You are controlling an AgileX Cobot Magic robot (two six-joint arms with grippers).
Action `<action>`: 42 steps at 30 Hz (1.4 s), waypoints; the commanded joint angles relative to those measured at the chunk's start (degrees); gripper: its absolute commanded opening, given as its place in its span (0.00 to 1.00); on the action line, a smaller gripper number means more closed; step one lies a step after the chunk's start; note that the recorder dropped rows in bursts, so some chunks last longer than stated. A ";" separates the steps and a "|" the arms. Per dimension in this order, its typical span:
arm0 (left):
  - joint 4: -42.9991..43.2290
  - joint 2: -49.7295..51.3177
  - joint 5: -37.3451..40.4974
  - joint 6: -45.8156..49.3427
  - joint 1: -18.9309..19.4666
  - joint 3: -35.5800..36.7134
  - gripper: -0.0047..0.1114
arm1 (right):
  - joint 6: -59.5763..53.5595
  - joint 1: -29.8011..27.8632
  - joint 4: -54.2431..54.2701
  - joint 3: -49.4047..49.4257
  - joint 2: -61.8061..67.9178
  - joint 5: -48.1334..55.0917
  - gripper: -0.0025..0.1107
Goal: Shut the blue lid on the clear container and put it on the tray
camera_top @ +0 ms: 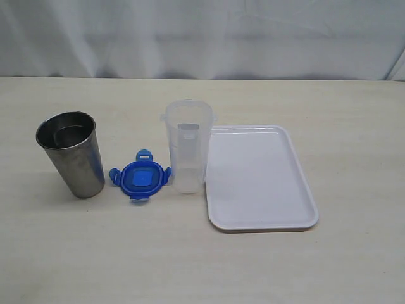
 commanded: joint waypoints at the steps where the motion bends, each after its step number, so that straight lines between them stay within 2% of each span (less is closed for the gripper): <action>1: 2.19 11.78 -6.27 0.16 0.02 -0.38 0.79 | -0.14 -0.30 0.13 -0.22 0.29 -0.13 0.07; 4: 6.95 21.59 -13.20 0.87 0.02 -0.38 0.79 | -0.14 -0.30 0.13 -0.22 0.29 -0.13 0.07; 11: 7.88 35.78 -21.99 5.77 0.02 -0.38 0.79 | -0.14 -0.30 0.13 -0.22 0.29 -0.13 0.07; 23: 8.34 49.48 -28.96 12.02 0.02 -0.38 0.79 | -0.14 -0.30 0.13 -0.22 0.29 -0.13 0.07; 42: 10.59 66.61 -31.28 14.79 0.02 -7.81 0.79 | -0.14 -0.30 0.13 -0.22 0.29 -0.13 0.07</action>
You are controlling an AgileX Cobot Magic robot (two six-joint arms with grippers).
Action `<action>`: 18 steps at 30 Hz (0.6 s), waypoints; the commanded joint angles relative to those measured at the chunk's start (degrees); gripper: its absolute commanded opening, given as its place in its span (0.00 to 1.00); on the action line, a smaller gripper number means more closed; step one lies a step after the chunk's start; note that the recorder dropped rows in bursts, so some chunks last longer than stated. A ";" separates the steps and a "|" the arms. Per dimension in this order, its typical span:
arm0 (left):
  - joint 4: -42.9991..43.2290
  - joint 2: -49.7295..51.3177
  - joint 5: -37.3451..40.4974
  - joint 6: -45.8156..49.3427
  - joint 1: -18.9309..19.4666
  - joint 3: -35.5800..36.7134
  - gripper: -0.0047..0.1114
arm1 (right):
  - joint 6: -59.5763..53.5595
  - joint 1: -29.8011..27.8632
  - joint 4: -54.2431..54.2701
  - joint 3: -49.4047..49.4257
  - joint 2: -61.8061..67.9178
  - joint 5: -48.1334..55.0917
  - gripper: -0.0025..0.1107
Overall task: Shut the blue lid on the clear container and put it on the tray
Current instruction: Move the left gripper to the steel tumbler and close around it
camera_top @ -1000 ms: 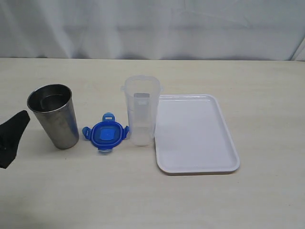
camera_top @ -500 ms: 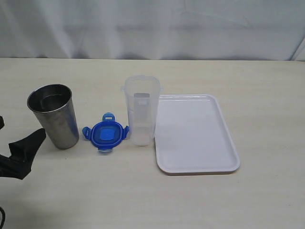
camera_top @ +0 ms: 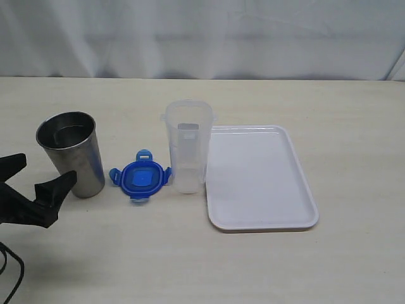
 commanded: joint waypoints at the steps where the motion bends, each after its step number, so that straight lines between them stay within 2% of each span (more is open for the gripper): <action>1: 0.46 3.94 -2.07 0.46 0.02 -1.48 0.79 | -0.14 -0.30 0.13 -0.22 0.29 -0.13 0.07; 5: 3.20 7.49 -4.91 0.67 0.02 -2.96 0.79 | -0.14 -0.30 0.13 -0.22 0.29 -0.13 0.07; 18: 3.31 14.92 -4.99 0.67 -0.09 -8.46 0.79 | -0.14 -0.30 0.13 -0.22 0.29 -0.13 0.07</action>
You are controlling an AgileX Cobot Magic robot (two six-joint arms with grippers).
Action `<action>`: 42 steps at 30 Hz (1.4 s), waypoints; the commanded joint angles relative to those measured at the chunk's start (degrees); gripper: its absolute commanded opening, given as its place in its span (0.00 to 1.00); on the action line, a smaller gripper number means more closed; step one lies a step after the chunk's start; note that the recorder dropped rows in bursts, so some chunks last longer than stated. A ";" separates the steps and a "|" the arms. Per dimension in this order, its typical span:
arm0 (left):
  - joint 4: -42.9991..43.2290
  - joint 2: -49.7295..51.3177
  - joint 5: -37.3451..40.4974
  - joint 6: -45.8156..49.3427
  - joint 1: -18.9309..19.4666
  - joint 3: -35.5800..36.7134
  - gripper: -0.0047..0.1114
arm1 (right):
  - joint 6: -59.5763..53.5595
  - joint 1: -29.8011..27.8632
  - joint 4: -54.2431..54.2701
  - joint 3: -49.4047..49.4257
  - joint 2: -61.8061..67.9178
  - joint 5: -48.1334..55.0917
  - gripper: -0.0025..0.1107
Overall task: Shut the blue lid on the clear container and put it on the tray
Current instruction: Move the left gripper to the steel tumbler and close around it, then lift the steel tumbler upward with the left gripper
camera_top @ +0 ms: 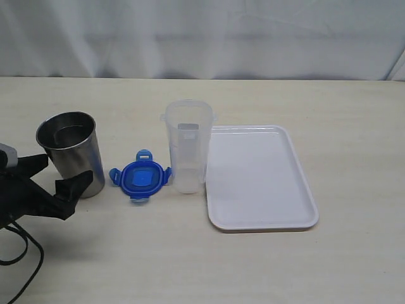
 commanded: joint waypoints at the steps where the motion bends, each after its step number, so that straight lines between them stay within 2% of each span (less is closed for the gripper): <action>1: 0.33 1.82 -0.92 0.13 -0.09 -1.64 0.79 | -0.14 -0.30 0.13 -0.22 0.29 -0.13 0.07; 19: 2.41 8.62 -0.92 -2.01 -0.09 -8.60 0.79 | -0.14 -0.30 0.13 -0.22 0.29 -0.13 0.07; 42: 2.19 8.88 -0.92 -2.01 -0.09 -10.79 0.79 | -0.14 -0.30 0.13 -0.22 0.29 -0.13 0.07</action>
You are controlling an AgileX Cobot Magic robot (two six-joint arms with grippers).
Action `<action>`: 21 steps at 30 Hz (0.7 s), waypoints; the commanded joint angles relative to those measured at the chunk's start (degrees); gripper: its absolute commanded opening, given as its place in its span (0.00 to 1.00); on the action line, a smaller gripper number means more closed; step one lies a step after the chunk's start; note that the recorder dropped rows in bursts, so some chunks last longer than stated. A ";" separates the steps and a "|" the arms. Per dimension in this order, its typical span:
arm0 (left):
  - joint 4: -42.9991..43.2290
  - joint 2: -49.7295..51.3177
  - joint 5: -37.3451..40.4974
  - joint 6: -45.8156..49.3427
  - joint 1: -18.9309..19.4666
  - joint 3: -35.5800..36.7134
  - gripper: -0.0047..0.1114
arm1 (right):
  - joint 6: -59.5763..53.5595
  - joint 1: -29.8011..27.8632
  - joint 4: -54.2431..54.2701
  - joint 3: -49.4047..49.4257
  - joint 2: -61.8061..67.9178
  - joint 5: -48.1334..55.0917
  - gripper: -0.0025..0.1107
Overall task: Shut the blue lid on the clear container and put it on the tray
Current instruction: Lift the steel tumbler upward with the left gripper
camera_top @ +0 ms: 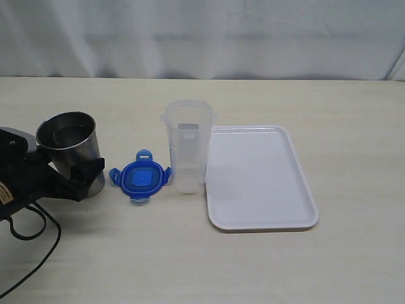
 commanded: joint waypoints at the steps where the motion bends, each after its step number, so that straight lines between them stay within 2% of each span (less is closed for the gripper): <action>1: 0.12 0.19 -0.67 -0.84 -0.09 -0.83 0.79 | -0.14 -0.30 0.13 -0.22 0.29 -0.13 0.07; 21: -0.49 0.08 -0.67 -1.84 -0.09 -2.67 0.79 | -0.14 -0.30 0.13 -0.22 0.29 -0.13 0.07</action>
